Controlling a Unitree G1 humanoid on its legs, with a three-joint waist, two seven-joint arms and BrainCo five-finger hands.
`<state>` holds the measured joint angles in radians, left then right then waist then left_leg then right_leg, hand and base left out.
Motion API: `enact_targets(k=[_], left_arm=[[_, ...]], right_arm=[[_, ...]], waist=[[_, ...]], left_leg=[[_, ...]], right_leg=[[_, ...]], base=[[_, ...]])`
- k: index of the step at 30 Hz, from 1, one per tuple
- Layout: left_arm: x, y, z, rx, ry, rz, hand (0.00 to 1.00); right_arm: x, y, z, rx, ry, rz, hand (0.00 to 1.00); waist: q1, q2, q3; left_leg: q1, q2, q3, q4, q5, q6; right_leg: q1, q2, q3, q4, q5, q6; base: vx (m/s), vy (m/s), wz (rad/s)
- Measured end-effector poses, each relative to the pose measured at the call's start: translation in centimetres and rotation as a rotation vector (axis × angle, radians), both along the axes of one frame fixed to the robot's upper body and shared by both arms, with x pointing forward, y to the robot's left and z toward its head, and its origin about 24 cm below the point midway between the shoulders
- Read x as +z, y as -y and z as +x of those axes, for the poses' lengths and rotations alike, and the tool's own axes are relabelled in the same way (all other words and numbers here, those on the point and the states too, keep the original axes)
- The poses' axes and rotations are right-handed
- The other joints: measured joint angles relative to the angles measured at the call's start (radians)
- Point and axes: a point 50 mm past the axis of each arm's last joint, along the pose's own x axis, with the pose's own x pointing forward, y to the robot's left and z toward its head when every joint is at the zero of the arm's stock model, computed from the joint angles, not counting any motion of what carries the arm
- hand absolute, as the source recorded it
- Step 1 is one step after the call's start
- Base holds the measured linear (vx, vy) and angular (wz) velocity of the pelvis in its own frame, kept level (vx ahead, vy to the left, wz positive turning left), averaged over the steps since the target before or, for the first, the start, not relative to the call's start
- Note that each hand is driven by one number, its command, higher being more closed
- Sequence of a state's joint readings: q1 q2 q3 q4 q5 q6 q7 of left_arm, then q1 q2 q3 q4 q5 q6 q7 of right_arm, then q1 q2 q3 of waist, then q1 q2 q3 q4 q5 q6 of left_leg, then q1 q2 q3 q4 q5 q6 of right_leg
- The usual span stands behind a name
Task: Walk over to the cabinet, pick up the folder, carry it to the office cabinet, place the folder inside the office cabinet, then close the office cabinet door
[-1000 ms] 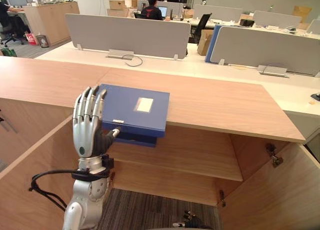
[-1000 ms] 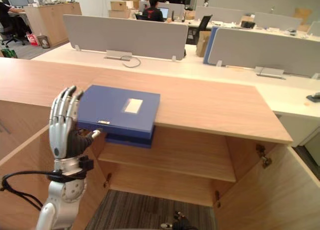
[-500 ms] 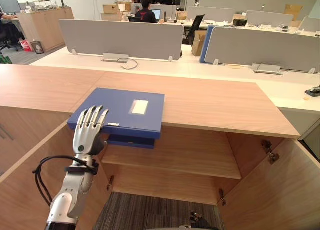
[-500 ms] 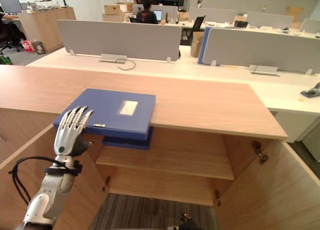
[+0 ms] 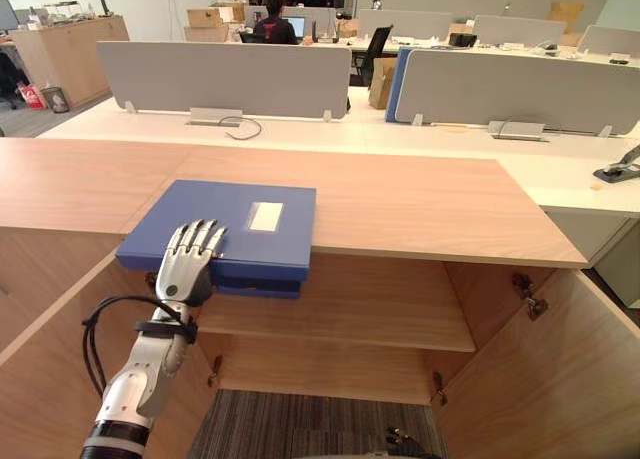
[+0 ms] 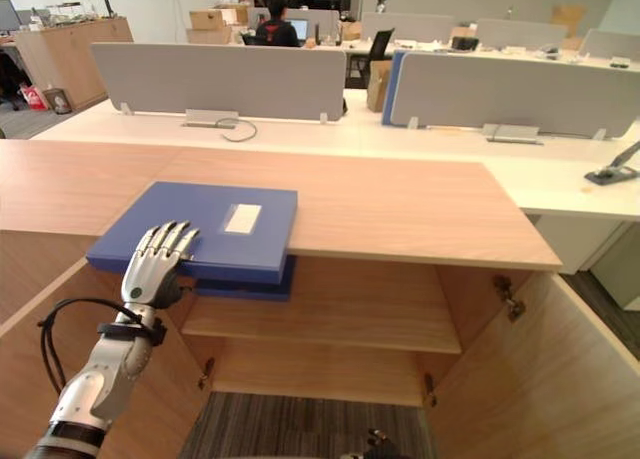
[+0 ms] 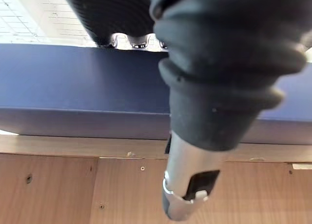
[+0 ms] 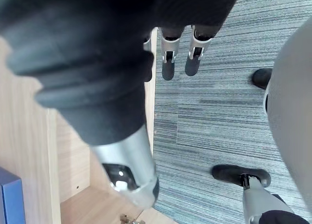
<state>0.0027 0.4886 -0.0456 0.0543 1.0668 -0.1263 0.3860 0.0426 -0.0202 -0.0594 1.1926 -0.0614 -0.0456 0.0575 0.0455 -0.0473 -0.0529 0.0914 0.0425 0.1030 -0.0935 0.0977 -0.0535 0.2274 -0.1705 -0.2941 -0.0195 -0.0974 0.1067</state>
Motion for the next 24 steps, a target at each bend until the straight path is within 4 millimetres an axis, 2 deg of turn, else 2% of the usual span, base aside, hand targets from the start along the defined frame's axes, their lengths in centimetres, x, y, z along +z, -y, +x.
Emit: enact_targets(k=[1,13,21,24], left_arm=[[-0.1,0.1,0.2,-0.009,-0.005,0.008,1.0],[0.9,-0.3,2.2,0.001,0.046,0.03,1.0],[1.0,-0.5,2.7,0.018,0.057,0.035,1.0],[1.7,0.4,2.2,0.008,0.078,0.007,1.0]], right_arm=[[0.0,0.1,-0.1,0.0,-0.006,-0.003,0.0],[0.0,0.4,-0.2,-0.004,-0.009,-0.008,0.0],[0.0,0.4,-0.1,-0.003,-0.007,-0.009,0.0],[0.0,0.4,-0.1,-0.006,-0.007,-0.009,0.0]], waist=[[-0.002,0.001,0.001],[-0.016,0.003,0.002],[-0.027,0.003,0.001],[-0.026,0.003,0.003]], left_leg=[[0.0,0.0,0.0,0.0,0.0,0.0],[0.005,0.0,0.006,0.0,-0.002,-0.002],[0.016,0.001,0.018,0.0,-0.007,-0.005],[0.014,0.0,0.015,0.0,-0.007,-0.004]], right_leg=[[0.0,0.0,0.001,0.0,0.0,0.0],[0.005,0.001,0.005,-0.007,0.005,0.0],[0.006,0.0,0.023,-0.006,0.004,-0.005],[0.004,-0.001,0.023,-0.006,0.004,-0.006]], base=[[0.0,0.0,0.0],[0.0,0.002,-0.01],[-0.03,0.017,-0.06],[0.0,0.0,0.0]])
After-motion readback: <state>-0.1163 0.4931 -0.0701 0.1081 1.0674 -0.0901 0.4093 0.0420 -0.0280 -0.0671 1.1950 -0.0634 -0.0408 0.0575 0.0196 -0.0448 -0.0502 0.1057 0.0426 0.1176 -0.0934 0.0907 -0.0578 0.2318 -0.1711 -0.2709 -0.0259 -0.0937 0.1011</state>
